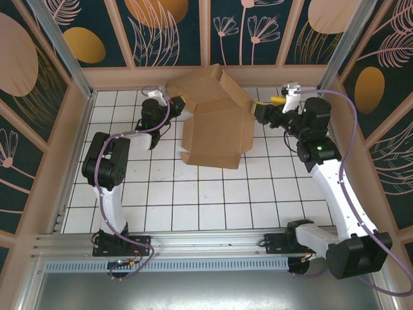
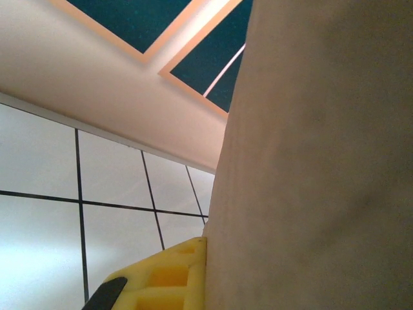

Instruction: Fold the paper box

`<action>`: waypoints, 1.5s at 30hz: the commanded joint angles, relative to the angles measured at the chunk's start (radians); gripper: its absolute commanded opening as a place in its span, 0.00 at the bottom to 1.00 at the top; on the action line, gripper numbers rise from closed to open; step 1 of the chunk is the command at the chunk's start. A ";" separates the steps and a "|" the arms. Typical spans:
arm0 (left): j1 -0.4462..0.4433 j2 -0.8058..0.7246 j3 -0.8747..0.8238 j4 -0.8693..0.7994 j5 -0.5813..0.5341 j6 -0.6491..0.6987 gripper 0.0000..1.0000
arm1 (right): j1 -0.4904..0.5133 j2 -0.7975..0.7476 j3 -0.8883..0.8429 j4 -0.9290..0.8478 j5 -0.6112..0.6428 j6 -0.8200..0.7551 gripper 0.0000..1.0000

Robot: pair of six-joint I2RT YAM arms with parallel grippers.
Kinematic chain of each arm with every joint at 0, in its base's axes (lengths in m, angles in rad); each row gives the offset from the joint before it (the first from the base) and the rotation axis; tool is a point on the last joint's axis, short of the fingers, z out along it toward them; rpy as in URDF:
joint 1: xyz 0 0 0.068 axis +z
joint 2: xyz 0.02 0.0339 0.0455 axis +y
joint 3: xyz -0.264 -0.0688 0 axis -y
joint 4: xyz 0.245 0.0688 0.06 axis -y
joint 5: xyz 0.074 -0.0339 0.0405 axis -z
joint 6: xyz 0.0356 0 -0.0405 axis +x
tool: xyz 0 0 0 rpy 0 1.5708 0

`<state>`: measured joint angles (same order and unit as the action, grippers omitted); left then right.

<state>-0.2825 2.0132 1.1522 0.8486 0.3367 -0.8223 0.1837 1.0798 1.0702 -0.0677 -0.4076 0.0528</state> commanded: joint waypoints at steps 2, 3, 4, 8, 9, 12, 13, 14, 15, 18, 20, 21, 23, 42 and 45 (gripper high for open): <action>-0.002 -0.016 0.009 0.054 0.059 0.018 0.00 | -0.014 0.065 0.101 -0.005 -0.033 -0.024 0.69; -0.002 -0.013 0.008 0.068 0.066 0.020 0.00 | -0.014 0.088 0.122 -0.009 -0.057 -0.018 0.69; -0.003 -0.013 0.009 0.079 0.077 0.021 0.00 | -0.014 0.115 0.142 -0.005 -0.082 -0.010 0.68; -0.003 -0.017 0.014 0.084 0.093 0.032 0.00 | -0.010 0.201 0.207 0.014 -0.184 0.003 0.67; -0.002 -0.020 0.014 0.079 0.091 0.034 0.00 | -0.003 0.216 0.219 0.020 -0.205 0.003 0.66; -0.002 -0.024 0.009 0.071 0.088 0.043 0.00 | 0.040 0.257 0.267 -0.032 -0.219 -0.049 0.65; -0.002 -0.027 0.006 0.064 0.087 0.052 0.00 | 0.062 0.268 0.282 -0.062 -0.195 -0.078 0.65; -0.002 -0.033 0.004 0.054 0.084 0.061 0.00 | 0.086 0.274 0.289 -0.080 -0.167 -0.103 0.64; -0.002 -0.037 0.003 0.040 0.080 0.071 0.00 | 0.105 0.275 0.287 -0.086 -0.139 -0.120 0.62; -0.002 -0.047 0.000 0.011 0.071 0.093 0.00 | 0.145 0.274 0.281 -0.095 -0.093 -0.143 0.60; -0.001 -0.050 -0.003 0.003 0.068 0.099 0.00 | 0.170 0.281 0.285 -0.109 -0.053 -0.151 0.60; -0.002 -0.053 -0.005 0.002 0.067 0.100 0.00 | 0.184 0.286 0.292 -0.122 -0.023 -0.161 0.60; -0.002 -0.051 -0.003 0.001 0.071 0.095 0.00 | 0.212 0.295 0.303 -0.150 0.055 -0.187 0.60; -0.001 -0.048 0.003 -0.026 0.051 0.101 0.00 | 0.226 0.146 0.208 -0.112 0.139 -0.257 0.67; -0.001 -0.048 0.001 -0.026 0.051 0.098 0.00 | 0.230 0.174 0.222 -0.123 0.128 -0.264 0.62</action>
<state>-0.2825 2.0026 1.1503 0.8032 0.3824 -0.7288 0.4068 1.2285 1.2690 -0.1852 -0.2588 -0.1925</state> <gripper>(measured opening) 0.059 0.627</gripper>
